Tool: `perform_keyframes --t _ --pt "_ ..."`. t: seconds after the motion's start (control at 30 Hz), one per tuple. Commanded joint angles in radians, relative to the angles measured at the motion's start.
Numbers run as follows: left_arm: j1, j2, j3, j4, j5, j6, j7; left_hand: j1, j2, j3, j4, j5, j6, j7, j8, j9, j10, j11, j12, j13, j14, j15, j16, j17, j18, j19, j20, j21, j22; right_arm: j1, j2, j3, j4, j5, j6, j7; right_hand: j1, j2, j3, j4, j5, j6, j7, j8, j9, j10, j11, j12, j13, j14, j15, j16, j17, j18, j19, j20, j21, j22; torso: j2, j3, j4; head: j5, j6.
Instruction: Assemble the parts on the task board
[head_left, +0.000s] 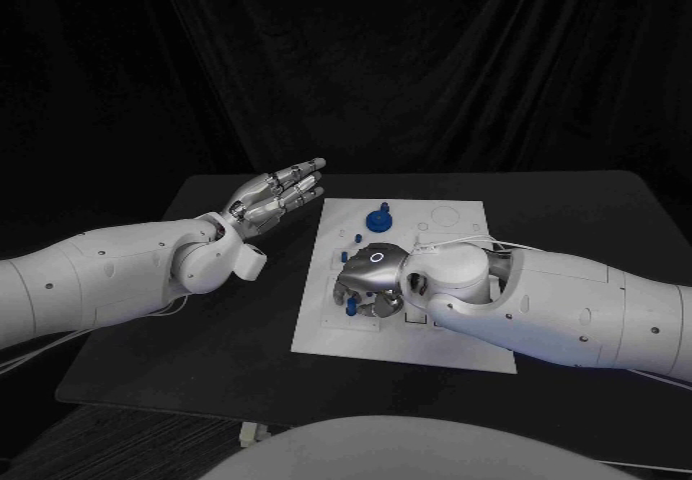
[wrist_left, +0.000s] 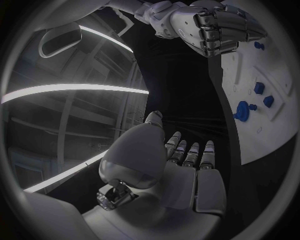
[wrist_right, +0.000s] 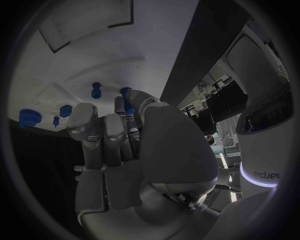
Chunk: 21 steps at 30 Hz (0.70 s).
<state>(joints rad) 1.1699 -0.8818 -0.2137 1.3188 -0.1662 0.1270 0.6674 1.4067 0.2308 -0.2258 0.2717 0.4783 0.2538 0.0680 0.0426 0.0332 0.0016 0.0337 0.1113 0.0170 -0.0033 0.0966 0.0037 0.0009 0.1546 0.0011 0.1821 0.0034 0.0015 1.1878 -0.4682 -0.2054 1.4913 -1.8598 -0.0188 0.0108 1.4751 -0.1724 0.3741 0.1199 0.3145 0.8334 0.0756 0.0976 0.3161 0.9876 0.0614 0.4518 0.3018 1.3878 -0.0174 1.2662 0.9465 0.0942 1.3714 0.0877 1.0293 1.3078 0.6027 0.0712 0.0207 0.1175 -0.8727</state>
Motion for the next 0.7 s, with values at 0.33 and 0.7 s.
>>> perform_keyframes --t 0.33,0.7 --pt "-0.002 0.004 0.001 -0.002 0.008 0.017 0.001 0.012 0.003 0.007 -0.003 0.005 0.009 0.007 0.008 0.002 0.001 0.011 0.005 0.002 0.003 0.007 -0.004 -0.001 0.002 -0.001 0.008 -0.003 -0.001 -0.002 -0.023 0.000 0.006 -0.010 -0.046 -0.010 -0.009 0.000 -0.044 0.032 -0.069 -0.216 -0.067 -0.038 -0.089 -0.043 0.007 0.004 0.012 -0.025 0.007 -0.014 -0.023 0.016 -0.021 0.007 -0.034 0.117 0.000 -0.0001 -0.0006 0.000 0.000" --pt "-0.002 0.002 0.001 0.000 0.008 0.016 0.002 0.015 0.003 0.008 -0.005 0.007 0.015 0.010 0.010 0.003 0.001 0.013 0.005 0.002 0.003 0.007 -0.004 -0.001 0.002 -0.001 0.008 -0.003 -0.001 0.022 -0.136 0.000 0.083 0.004 -0.250 0.035 0.067 -0.006 -0.168 0.173 -0.102 -0.369 -0.102 -0.035 -0.181 -0.088 0.022 0.019 0.018 -0.081 0.019 -0.070 -0.124 0.030 -0.066 0.018 -0.140 0.093 -0.001 0.0002 -0.0007 -0.007 0.000"
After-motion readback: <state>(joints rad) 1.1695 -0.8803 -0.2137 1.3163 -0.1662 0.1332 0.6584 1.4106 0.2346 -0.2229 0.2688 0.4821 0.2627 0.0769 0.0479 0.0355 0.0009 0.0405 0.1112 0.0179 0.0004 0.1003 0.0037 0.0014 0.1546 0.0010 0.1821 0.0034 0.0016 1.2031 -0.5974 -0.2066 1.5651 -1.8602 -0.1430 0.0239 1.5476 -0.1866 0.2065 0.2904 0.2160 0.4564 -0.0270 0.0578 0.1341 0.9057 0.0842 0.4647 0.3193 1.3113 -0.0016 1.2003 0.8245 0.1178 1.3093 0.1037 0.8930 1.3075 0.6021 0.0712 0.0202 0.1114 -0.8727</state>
